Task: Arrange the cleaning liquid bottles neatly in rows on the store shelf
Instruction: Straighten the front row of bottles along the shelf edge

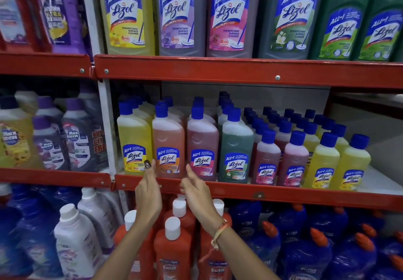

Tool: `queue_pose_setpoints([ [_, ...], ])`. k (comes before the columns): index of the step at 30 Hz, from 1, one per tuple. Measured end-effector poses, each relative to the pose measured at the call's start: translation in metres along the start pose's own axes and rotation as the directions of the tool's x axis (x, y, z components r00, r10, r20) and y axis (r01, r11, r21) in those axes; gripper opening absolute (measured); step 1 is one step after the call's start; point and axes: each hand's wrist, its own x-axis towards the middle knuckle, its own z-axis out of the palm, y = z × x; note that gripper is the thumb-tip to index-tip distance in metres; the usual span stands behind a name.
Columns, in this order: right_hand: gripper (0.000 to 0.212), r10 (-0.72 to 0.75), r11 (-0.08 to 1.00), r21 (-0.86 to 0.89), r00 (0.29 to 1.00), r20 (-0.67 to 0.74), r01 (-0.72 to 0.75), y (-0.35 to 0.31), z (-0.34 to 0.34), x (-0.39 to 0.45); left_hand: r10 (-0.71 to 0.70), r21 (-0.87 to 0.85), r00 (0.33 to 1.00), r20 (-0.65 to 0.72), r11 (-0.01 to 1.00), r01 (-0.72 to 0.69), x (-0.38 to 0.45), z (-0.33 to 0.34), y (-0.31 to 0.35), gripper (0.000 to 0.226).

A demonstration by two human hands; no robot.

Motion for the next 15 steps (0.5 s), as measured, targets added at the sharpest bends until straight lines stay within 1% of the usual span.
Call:
queue_pose_setpoints([
  [2,0.066,0.028,1.000,-0.003,0.999,0.024,-0.028,-0.004,0.006,0.003,-0.034,0.020,0.999,0.027,0.999,0.034,0.004,0.000,-0.001,0.064],
  [5,0.061,0.037,0.999,-0.028,0.999,0.013,-0.037,-0.005,0.010,0.008,-0.075,-0.048,0.996,0.052,0.996,0.078,0.007,-0.002,0.000,0.076],
  [7,0.066,0.038,0.999,-0.038,0.999,0.006,-0.037,-0.002,0.014,0.012,-0.078,-0.064,0.995,0.063,0.995,0.082,0.010,-0.003,-0.002,0.081],
  [9,0.073,0.045,0.998,-0.039,0.999,0.012,-0.044,0.001,0.018,0.013,-0.064,-0.056,0.995,0.077,0.996,0.069,0.010,-0.004,-0.004,0.077],
  [10,0.072,0.047,0.998,-0.042,0.999,0.012,-0.046,0.001,0.020,0.013,-0.057,-0.058,0.995,0.084,0.996,0.062,0.009,-0.005,-0.004,0.072],
  [12,0.060,0.030,0.998,-0.056,0.999,-0.031,-0.032,-0.001,0.021,0.012,-0.049,-0.076,0.996,0.079,0.996,0.055,0.009,-0.007,-0.007,0.063],
  [13,0.053,0.006,0.998,-0.063,0.997,-0.082,-0.011,-0.003,0.021,0.009,-0.043,-0.086,0.998,0.047,0.995,0.047,0.009,-0.009,-0.007,0.059],
  [15,0.046,-0.080,0.996,-0.059,0.984,-0.158,0.072,-0.008,0.026,0.004,-0.032,-0.083,0.996,-0.079,0.996,0.026,0.010,-0.018,-0.003,0.053],
])
